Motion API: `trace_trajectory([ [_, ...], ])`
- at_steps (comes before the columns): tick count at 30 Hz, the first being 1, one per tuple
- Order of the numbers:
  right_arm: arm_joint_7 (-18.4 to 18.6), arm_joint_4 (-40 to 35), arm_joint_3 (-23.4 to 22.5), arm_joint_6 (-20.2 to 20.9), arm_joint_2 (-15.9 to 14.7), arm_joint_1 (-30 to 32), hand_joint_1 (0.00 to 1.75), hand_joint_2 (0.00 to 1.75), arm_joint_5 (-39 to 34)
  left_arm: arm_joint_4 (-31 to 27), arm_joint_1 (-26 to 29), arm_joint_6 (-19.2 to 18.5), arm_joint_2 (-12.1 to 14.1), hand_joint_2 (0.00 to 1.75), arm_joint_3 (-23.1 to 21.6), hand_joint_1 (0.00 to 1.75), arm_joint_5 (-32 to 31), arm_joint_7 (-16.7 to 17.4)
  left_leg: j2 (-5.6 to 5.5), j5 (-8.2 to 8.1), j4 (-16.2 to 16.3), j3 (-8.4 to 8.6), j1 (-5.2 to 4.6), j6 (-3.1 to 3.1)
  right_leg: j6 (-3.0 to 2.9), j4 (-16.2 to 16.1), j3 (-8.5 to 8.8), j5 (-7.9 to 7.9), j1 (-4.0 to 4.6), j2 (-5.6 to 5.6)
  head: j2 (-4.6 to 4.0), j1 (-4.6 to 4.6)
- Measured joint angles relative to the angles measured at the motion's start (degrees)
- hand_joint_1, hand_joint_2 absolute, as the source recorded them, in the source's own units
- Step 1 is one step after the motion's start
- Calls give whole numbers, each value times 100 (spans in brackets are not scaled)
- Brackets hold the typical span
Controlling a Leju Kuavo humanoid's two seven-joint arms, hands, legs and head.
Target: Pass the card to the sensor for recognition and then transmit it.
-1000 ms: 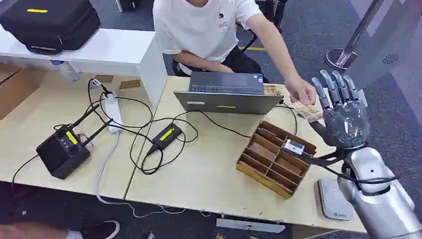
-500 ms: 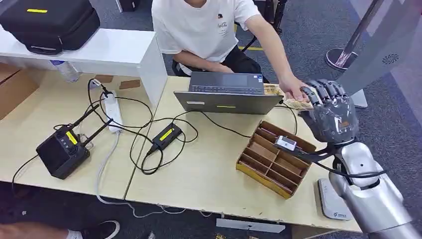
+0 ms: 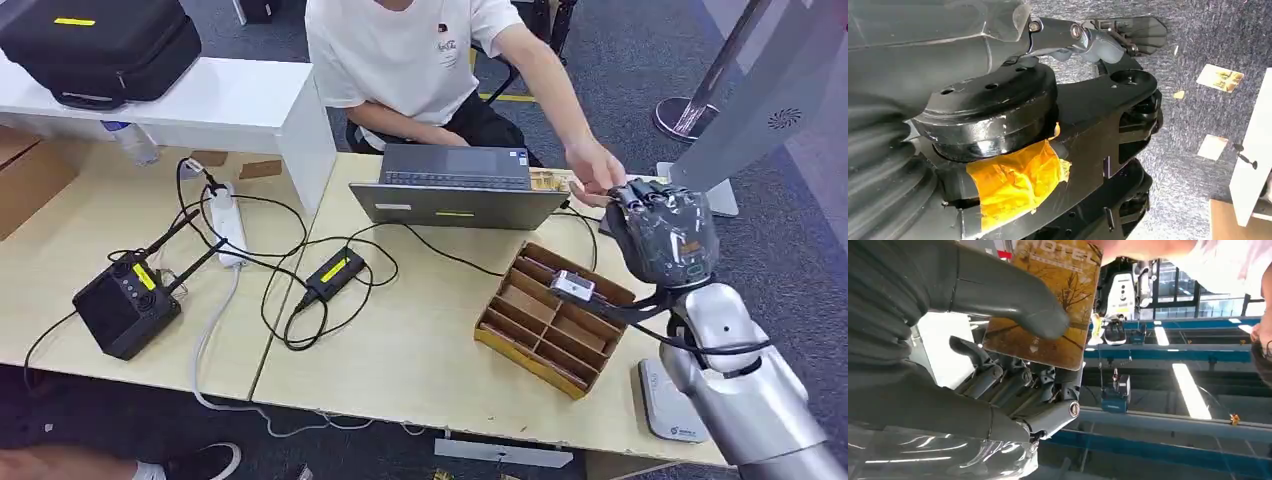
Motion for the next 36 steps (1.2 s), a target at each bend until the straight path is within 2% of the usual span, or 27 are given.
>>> trace_trajectory([
  [8,90,-179,-187,-255,-139,445,175,175,-109,0,-1,28,0,175,4,0,65,57,-2,-1,1,-1,0,0,0,-2,-2,-1,-1,-2,0,2],
  [15,-252,-713,-951,-291,-359,1283,175,175,-324,0,4,68,0,175,20,0,142,50,-3,-2,1,-3,-1,2,1,-4,-3,-1,-1,-3,0,2],
  [21,-337,-992,-1462,-291,-424,1682,175,175,-378,0,4,83,0,175,33,0,155,44,4,-2,0,-2,-1,2,1,-4,-4,-1,-1,1,0,2],
  [36,-350,-1165,-1709,-291,-468,1894,175,175,-363,0,2,105,-2,175,50,0,164,44,4,-2,1,0,-1,1,1,-4,-5,-1,-1,1,0,0],
])
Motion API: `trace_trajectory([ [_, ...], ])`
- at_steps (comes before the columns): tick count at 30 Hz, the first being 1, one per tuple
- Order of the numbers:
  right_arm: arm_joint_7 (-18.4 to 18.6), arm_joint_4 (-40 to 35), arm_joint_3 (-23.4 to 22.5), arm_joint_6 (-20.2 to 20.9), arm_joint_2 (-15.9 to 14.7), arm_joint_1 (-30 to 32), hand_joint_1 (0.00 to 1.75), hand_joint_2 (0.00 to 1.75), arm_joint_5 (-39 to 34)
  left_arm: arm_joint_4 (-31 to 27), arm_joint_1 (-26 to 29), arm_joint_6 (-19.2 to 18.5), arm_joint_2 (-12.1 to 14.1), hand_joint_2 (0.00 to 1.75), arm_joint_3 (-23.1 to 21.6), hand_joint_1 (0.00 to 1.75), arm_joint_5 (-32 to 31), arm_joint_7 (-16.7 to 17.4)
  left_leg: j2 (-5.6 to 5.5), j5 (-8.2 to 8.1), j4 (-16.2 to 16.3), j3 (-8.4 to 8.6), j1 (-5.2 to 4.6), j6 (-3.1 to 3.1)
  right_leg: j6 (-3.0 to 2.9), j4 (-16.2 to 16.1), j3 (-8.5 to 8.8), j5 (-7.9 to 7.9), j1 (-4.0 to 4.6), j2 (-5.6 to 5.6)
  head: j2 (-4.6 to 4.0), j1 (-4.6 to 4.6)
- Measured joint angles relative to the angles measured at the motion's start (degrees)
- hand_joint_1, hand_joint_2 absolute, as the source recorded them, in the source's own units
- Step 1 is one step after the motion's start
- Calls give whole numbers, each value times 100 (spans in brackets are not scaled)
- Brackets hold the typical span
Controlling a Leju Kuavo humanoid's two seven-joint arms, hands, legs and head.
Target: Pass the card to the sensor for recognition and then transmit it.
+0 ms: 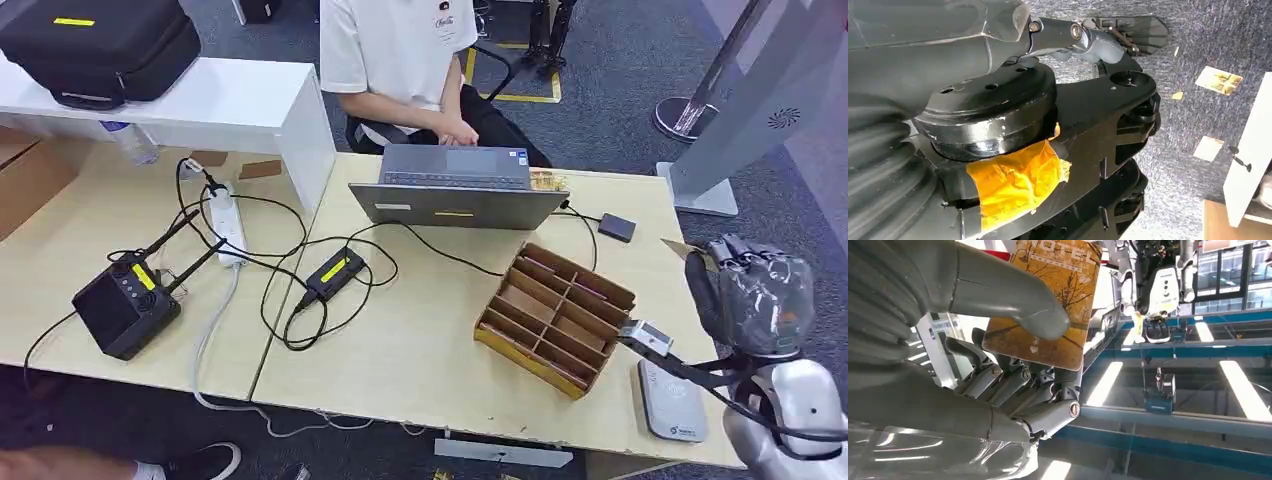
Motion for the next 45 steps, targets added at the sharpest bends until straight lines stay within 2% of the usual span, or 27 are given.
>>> trace_trajectory([
  [3,-147,-83,-208,-2,0,217,175,175,-55,0,2,42,-2,175,4,0,35,-13,-8,0,0,-1,0,0,0,-1,1,-1,0,-6,0,2],
  [6,-492,-238,-599,-2,18,619,175,175,-234,0,10,87,-13,175,9,0,59,-44,-10,-2,-1,-4,0,1,0,-1,1,-2,0,-9,0,0],
  [10,-1066,-472,-1156,-4,288,1227,175,175,-267,15,11,135,-22,175,15,0,100,-72,-8,-8,-2,-4,0,5,2,-1,1,-7,0,-8,2,-2],
  [13,-1154,-568,-1408,-2,503,1500,175,175,-151,15,10,157,-31,175,17,0,105,-79,-5,-8,-4,-3,0,5,1,0,1,-7,1,-5,2,0],
  [16,-850,-678,-1453,17,710,1748,175,175,217,74,-32,122,-43,175,265,0,-606,-170,-4,-8,-5,1,4,5,0,0,1,-8,3,-5,0,0],
  [18,-1346,-556,-1636,0,1050,1872,175,175,380,74,-45,140,-114,175,567,0,-911,-155,4,-8,-5,2,5,5,0,0,1,-8,5,0,0,4],
  [22,-2092,-330,-2116,0,1614,1984,175,175,485,74,-53,166,-151,175,852,0,-986,-129,4,-8,-6,2,4,5,0,0,0,-8,4,-1,0,2],
  [24,-2571,-100,-2527,0,1920,1952,175,175,540,74,-61,190,-166,175,942,0,-1006,-111,4,-8,-6,2,3,5,0,0,2,-8,3,-1,0,2],
  [28,-2911,269,-3157,-2,2291,1905,175,175,627,74,-58,221,-179,175,1047,0,-1032,-79,4,-8,-5,0,2,5,1,0,2,-8,2,-2,0,2],
  [35,-3088,669,-3792,-2,2710,1857,175,175,883,74,-59,240,-203,175,1132,0,-1093,-61,5,-8,-5,1,2,5,0,0,2,-8,2,-1,0,2],
  [40,-2986,912,-3954,-2,2946,1850,175,175,1333,77,-61,269,-205,175,1137,0,-1086,-61,5,-8,-6,1,3,5,0,0,1,-8,3,-1,0,2],
  [45,-2783,1121,-4065,-11,3029,1827,175,175,1523,76,-60,273,-205,175,1137,0,-1091,-48,5,-8,-6,0,3,5,0,0,2,-8,2,-1,0,4],
])
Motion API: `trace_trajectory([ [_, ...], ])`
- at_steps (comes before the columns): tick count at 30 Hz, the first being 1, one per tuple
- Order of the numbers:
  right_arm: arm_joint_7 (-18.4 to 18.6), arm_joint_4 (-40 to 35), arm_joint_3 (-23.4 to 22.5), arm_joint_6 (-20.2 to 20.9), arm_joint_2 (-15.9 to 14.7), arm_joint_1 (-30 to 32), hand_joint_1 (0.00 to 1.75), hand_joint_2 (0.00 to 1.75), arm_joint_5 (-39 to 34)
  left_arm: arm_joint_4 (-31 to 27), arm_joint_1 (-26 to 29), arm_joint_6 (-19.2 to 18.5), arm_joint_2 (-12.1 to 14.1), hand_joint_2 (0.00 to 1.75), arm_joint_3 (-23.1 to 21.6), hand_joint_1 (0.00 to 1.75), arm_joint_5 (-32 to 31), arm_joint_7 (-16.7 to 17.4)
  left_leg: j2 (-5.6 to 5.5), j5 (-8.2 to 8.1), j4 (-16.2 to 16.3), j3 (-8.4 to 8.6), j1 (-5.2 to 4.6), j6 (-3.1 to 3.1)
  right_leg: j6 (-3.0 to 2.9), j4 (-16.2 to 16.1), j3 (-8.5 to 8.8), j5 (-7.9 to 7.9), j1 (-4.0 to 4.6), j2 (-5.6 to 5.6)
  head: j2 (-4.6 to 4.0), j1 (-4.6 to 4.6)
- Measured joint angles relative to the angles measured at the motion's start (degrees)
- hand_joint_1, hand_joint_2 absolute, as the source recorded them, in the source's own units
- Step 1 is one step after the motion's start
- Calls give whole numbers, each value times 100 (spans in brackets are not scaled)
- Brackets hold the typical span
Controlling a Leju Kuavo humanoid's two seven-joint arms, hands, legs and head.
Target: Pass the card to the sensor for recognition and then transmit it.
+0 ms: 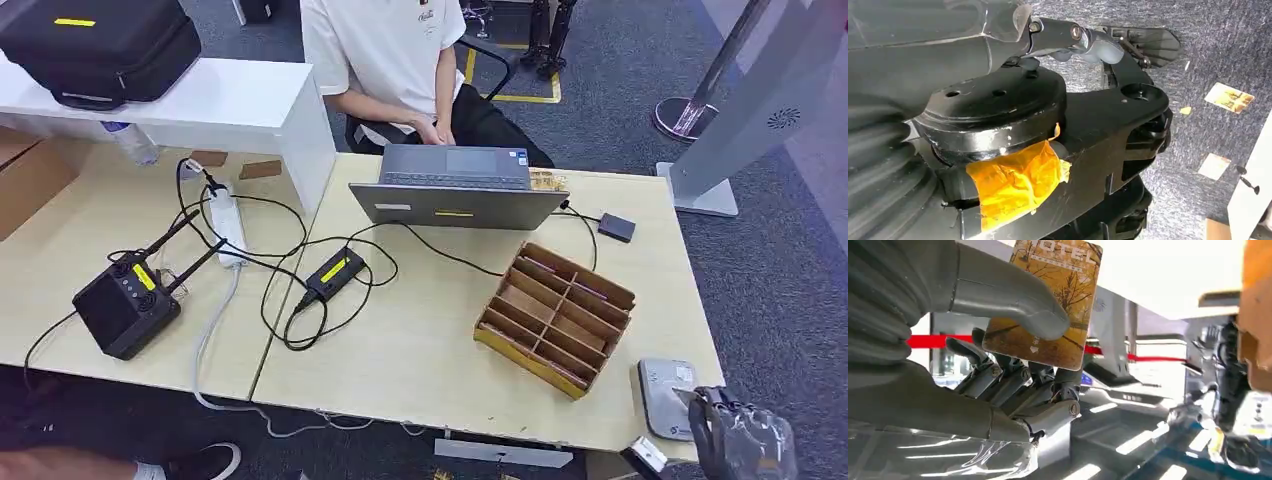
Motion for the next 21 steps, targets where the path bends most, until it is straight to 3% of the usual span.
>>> trace_trajectory([
  [16,287,494,-219,-66,22,-132,175,175,284,0,1,39,-2,175,0,0,-125,24,4,0,1,8,0,0,1,-2,9,1,1,0,0,-2],
  [18,157,477,-219,-66,22,-204,175,175,98,0,1,39,0,175,0,0,-184,50,11,0,1,8,0,0,0,-1,9,3,0,5,2,0],
  [21,-352,249,-216,-66,22,-313,175,175,-346,0,0,31,0,175,0,0,-265,57,12,1,1,7,-2,0,-1,0,8,5,0,8,0,0],
])
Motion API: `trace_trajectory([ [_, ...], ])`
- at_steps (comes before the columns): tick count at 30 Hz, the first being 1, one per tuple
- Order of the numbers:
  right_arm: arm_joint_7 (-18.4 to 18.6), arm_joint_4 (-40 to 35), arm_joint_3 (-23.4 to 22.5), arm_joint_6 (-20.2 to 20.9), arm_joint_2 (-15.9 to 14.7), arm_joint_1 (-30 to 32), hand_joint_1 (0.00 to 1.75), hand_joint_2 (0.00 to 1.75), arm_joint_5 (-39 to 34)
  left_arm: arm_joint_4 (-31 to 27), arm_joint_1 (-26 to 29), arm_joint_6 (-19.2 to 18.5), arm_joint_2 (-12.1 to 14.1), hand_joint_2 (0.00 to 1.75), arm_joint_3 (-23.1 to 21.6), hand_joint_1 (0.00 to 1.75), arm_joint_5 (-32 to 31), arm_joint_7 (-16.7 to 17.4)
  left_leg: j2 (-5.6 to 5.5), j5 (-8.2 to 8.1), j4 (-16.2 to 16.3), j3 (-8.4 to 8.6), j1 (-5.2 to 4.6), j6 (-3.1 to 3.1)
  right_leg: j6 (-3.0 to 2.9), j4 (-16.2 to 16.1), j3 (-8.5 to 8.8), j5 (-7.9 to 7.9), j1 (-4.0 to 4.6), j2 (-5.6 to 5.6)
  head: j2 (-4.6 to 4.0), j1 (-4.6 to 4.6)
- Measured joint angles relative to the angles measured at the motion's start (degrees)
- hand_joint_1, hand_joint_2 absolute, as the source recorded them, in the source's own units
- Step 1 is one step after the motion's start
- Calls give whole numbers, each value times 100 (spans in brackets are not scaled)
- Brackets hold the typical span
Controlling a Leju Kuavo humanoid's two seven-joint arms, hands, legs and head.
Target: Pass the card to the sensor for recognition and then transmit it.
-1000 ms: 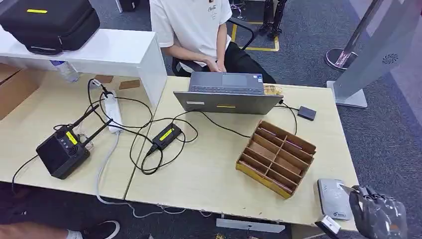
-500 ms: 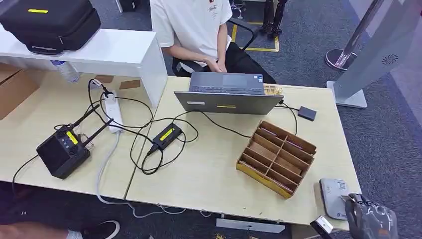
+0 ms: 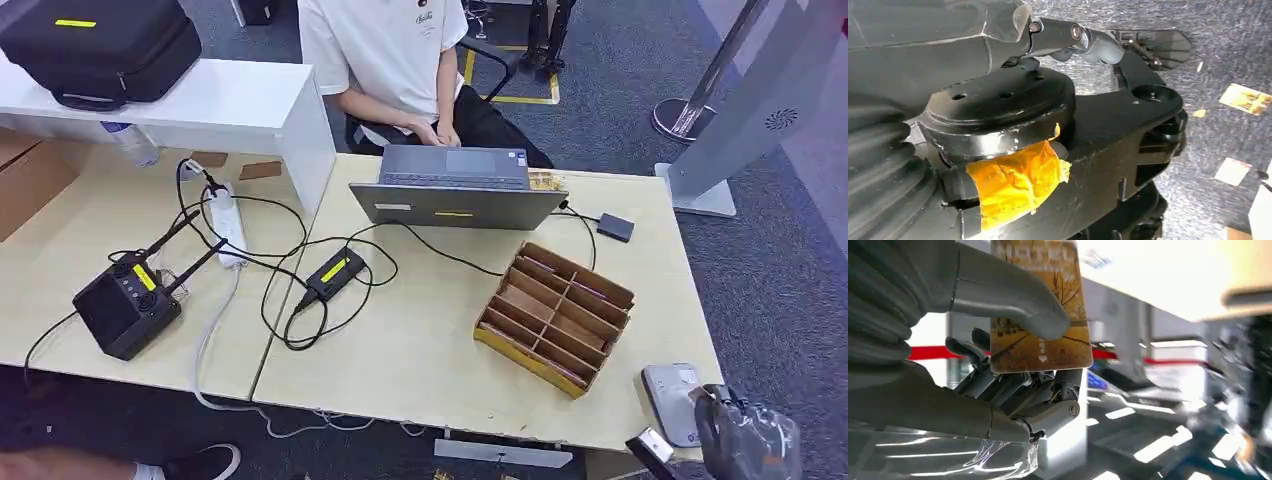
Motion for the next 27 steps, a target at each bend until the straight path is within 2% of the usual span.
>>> trace_trajectory([
  [2,-19,-287,116,0,-22,-61,175,175,-350,0,1,-20,2,175,0,0,-72,0,0,3,0,-1,-3,-2,2,1,-1,3,-2,0,0,-2],
  [4,452,-621,390,0,-211,-122,175,175,-627,0,-1,-46,7,175,-2,0,-139,0,-1,4,1,-1,-3,-2,3,1,-1,4,-2,0,0,-4],
  [6,1073,-912,799,2,-515,-192,175,175,-779,0,0,-57,9,175,-2,0,-183,2,-1,4,2,-2,-3,-2,4,1,0,4,-3,0,0,0],
  [9,1562,-1275,1410,4,-1024,-447,175,175,-957,0,-2,-74,11,175,-7,0,-284,9,10,4,2,-6,-7,-2,3,2,-4,8,-6,10,0,0],
  [13,2581,-1401,2485,100,-1861,-1276,175,175,-950,0,-7,-90,22,175,-17,0,-439,11,17,10,2,-1,-6,-3,4,3,-5,17,-7,19,2,0],
  [16,2944,-1313,3352,354,-2225,-2107,175,175,-716,0,-8,-122,35,175,-59,0,-555,20,29,16,1,1,-6,-3,0,6,-11,27,-6,31,2,-2],
  [19,3148,-1090,4097,520,-2354,-2827,175,175,-530,0,-19,-162,39,175,-133,0,-680,48,25,22,2,6,0,-1,0,6,-6,28,0,30,2,-2],
  [22,3384,-648,4781,686,-2335,-3578,175,175,-288,0,-24,-205,44,175,-229,0,-852,52,25,28,0,-4,0,-8,-2,18,-12,29,0,33,0,-4],
  [27,3782,473,5915,857,-2016,-4827,175,175,-32,0,-58,-295,59,175,-404,0,-1097,61,23,32,0,1,4,-14,-7,18,-16,32,1,33,0,-2],
])
